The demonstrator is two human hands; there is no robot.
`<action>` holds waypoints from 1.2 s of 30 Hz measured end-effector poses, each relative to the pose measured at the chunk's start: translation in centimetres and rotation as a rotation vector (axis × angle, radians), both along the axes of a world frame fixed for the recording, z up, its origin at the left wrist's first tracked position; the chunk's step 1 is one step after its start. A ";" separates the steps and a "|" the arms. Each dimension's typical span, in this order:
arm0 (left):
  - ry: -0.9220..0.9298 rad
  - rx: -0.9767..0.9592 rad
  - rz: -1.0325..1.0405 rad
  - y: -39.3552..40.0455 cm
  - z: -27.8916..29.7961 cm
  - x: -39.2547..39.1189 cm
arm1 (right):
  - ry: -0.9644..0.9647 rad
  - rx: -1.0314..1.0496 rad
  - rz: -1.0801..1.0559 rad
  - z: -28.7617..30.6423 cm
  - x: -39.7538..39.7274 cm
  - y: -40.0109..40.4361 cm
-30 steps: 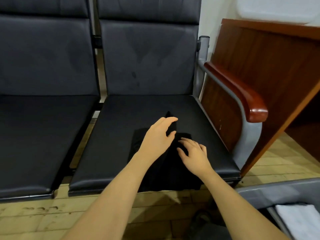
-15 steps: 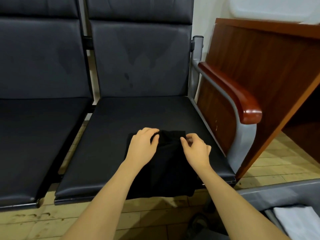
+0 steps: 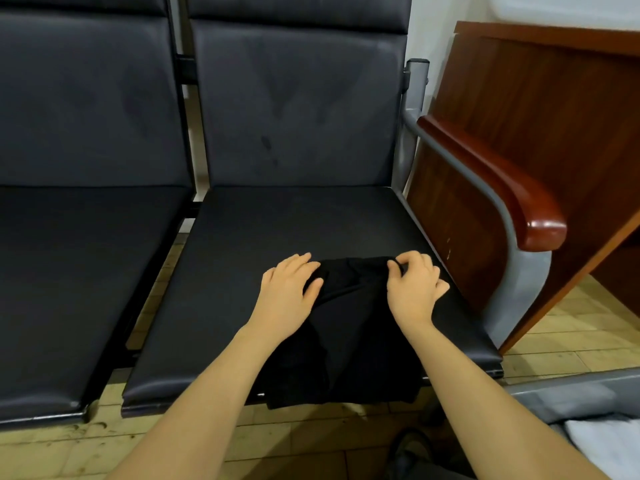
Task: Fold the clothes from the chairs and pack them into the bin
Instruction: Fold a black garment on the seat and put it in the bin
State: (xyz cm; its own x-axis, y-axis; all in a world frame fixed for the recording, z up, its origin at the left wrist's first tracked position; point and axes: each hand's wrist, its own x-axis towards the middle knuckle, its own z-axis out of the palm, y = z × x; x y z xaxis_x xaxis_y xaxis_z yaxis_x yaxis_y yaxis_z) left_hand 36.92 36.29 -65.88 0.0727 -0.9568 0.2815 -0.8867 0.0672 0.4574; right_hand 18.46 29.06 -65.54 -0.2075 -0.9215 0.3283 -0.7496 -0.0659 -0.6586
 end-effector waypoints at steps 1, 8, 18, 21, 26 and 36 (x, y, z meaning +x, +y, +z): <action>-0.073 -0.015 -0.039 0.2 -0.2 0.1 | -0.028 -0.038 -0.006 0.2 0.1 -0.1; -0.194 0.337 -0.017 1.2 -0.4 0.7 | 0.039 0.006 -0.027 0.4 -0.4 -0.2; -0.158 0.332 0.007 0.3 -0.4 0.9 | 0.441 0.138 0.545 0.4 1.3 2.0; -0.117 0.324 0.032 -0.3 -0.5 1.0 | 0.536 0.385 0.477 -0.3 1.0 1.4; 0.004 0.268 0.029 -0.1 0.0 1.0 | 0.494 0.347 0.452 -0.2 1.2 0.6; -0.163 0.271 -0.092 5.0 1.5 2.2 | 0.330 0.226 0.565 1.5 3.0 2.5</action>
State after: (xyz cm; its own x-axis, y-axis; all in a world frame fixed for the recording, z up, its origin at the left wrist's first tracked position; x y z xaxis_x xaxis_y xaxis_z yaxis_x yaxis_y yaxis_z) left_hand 39.15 41.30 -64.42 -0.0422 -0.9990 0.0165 -0.9456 0.0453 0.3222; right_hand 21.51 31.59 -64.00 0.4022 -0.9122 0.0786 -0.8042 -0.3930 -0.4459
